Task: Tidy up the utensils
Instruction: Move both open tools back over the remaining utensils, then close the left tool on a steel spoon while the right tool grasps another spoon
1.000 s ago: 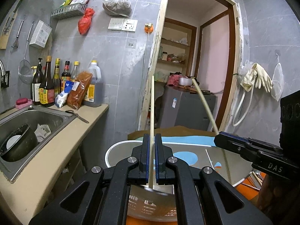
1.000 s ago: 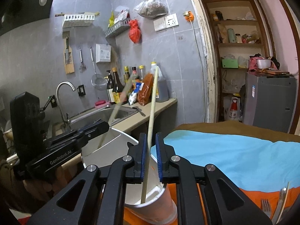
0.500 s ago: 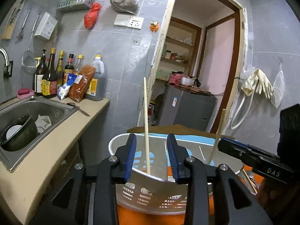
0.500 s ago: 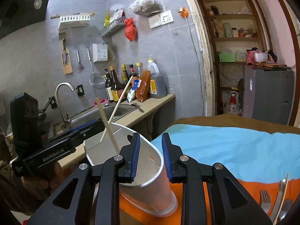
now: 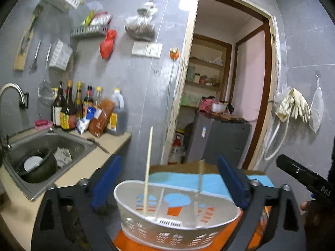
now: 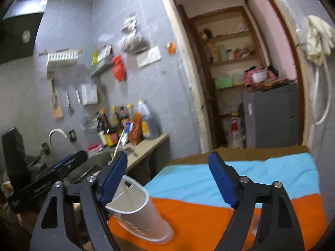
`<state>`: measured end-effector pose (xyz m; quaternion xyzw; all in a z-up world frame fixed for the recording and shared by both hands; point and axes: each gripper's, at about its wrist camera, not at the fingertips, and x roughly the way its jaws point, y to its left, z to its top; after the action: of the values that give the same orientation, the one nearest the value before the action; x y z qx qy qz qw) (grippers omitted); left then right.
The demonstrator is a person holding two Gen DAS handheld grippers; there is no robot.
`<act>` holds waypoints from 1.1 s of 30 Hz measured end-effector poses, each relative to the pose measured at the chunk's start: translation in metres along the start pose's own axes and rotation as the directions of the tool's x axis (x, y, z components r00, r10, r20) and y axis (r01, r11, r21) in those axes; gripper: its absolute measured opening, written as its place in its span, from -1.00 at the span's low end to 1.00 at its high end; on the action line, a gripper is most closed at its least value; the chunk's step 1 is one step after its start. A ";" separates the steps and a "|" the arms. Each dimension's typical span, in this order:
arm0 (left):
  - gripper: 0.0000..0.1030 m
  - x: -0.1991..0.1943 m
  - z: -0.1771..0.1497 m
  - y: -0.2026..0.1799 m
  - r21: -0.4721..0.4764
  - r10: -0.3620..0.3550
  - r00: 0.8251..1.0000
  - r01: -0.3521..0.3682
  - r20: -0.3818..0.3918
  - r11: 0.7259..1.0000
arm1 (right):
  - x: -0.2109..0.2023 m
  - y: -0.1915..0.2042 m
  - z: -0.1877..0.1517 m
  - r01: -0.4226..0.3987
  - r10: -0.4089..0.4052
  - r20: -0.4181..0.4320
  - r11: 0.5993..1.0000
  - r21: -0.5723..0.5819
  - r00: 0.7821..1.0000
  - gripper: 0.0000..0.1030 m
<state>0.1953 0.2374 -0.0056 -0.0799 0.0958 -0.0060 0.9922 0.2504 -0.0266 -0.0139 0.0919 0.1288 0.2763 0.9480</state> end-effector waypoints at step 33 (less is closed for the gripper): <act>0.91 0.049 -0.117 -0.207 0.062 -0.063 0.902 0.098 -0.427 0.993 | -0.087 -0.184 -0.076 0.304 -0.272 -0.345 0.952 0.041 0.898 0.64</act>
<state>0.2216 0.0129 -0.0948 -0.0399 0.3053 -0.0680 0.9490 0.2495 -0.2194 -0.1148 0.0677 0.3132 0.1381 0.9371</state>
